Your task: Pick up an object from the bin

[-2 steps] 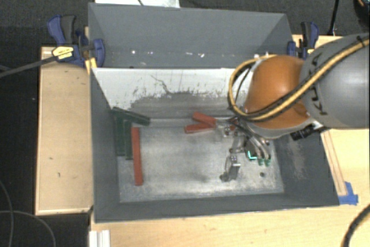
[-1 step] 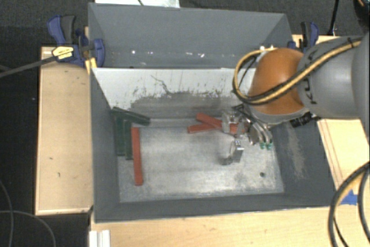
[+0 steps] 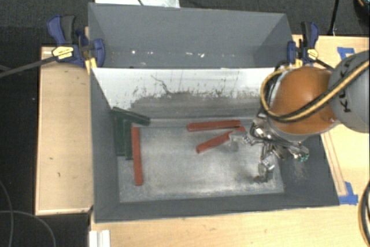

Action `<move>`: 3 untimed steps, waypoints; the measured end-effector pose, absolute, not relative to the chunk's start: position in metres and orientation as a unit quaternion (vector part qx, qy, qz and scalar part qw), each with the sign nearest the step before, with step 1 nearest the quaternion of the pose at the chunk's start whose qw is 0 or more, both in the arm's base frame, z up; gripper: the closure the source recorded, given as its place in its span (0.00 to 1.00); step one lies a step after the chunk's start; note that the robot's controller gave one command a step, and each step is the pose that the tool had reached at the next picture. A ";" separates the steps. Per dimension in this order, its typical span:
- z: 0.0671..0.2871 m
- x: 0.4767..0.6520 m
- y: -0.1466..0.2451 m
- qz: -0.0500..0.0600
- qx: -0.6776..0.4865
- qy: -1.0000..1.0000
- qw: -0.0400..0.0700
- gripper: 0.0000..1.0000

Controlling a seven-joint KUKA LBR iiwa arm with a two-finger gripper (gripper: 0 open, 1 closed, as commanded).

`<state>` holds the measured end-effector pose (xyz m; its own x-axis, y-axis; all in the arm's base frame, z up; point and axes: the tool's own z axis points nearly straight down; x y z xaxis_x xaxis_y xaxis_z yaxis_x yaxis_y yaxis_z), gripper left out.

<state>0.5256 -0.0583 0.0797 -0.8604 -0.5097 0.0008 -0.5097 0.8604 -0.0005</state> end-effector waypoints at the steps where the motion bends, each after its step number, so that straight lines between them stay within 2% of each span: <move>1: 0.074 0.593 0.038 -0.001 0.343 -0.939 -0.004 0.00; 2: 0.073 0.592 0.034 -0.001 0.337 -0.941 -0.001 1.00; 3: 0.186 0.562 0.016 0.001 0.325 -0.946 -0.005 1.00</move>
Offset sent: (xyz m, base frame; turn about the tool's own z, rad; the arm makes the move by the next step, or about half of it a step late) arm 0.0655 0.0914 -0.0068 -0.1631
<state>0.5617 0.0161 0.1863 -0.7885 -0.6150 -0.0081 -0.6150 0.7885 -0.0059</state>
